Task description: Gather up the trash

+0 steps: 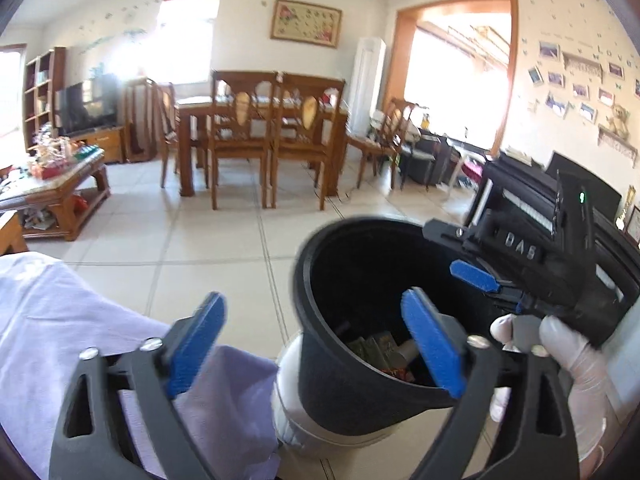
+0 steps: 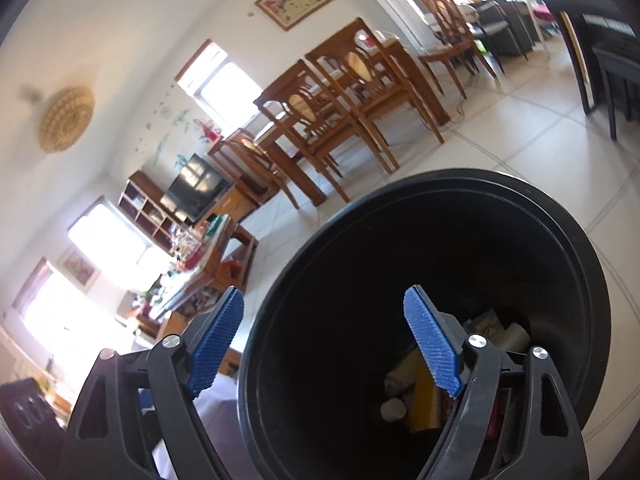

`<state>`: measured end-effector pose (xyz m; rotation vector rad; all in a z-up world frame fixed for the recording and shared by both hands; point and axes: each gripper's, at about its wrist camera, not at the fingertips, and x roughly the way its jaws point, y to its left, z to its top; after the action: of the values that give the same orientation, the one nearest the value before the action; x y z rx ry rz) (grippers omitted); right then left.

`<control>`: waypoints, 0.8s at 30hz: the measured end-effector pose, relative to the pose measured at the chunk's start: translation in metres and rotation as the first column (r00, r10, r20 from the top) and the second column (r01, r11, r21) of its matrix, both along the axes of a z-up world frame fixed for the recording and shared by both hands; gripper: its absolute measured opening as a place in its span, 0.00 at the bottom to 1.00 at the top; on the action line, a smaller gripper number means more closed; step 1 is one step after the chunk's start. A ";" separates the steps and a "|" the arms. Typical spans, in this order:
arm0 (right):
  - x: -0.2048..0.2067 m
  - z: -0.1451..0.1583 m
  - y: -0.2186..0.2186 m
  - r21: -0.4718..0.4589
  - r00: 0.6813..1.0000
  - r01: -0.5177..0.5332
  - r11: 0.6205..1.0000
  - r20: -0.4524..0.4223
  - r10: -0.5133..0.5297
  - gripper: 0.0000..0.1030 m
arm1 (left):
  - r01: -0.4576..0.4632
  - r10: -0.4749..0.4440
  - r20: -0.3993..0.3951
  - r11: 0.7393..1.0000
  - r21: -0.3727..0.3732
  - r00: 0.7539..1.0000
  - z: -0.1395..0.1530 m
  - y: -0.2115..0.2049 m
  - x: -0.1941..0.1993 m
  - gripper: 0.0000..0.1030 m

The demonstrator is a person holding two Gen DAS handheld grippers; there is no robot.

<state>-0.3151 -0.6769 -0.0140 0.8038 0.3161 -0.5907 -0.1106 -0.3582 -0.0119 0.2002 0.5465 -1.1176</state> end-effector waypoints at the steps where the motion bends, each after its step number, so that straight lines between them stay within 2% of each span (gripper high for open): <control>1: 0.004 0.003 0.005 -0.023 1.000 -0.012 1.000 -0.006 0.012 0.81 | -0.016 0.016 0.008 1.000 -0.015 1.000 0.004 0.008 0.002 0.95; 3: 0.013 0.009 0.015 -0.062 0.999 -0.036 0.997 -0.018 0.034 0.89 | -0.043 0.044 0.020 0.999 -0.033 0.999 0.009 0.022 0.006 0.95; 5: 0.022 0.012 0.026 -0.096 0.998 -0.053 0.994 -0.025 0.051 0.91 | -0.076 0.077 0.023 0.996 -0.046 0.997 0.014 0.038 0.013 0.95; 11: 0.057 0.016 0.060 -0.148 0.988 -0.148 0.978 -0.074 0.138 0.92 | -0.152 0.155 0.031 0.985 -0.080 0.987 0.022 0.084 0.023 0.95; 15: 0.085 0.020 0.094 -0.172 0.969 -0.240 0.955 -0.096 0.226 0.92 | -0.213 0.218 0.042 0.972 -0.097 0.975 0.028 0.121 0.034 0.95; 18: 0.108 0.025 0.124 -0.185 0.951 -0.305 0.934 -0.101 0.291 0.92 | -0.280 0.286 0.048 0.954 -0.110 0.957 0.030 0.154 0.045 0.95; 23: 0.150 0.041 0.179 -0.224 0.909 -0.416 0.881 -0.101 0.404 0.92 | -0.418 0.429 0.083 0.900 -0.122 0.899 0.036 0.209 0.060 0.95; 24: 0.156 0.044 0.191 -0.232 0.900 -0.435 0.870 -0.100 0.424 0.95 | -0.444 0.455 0.085 0.887 -0.125 0.886 0.037 0.221 0.063 0.95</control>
<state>-0.1595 -0.4856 0.0297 0.4538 0.4397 -0.2199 -0.0479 -0.1373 0.0247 0.0398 0.4056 -0.6717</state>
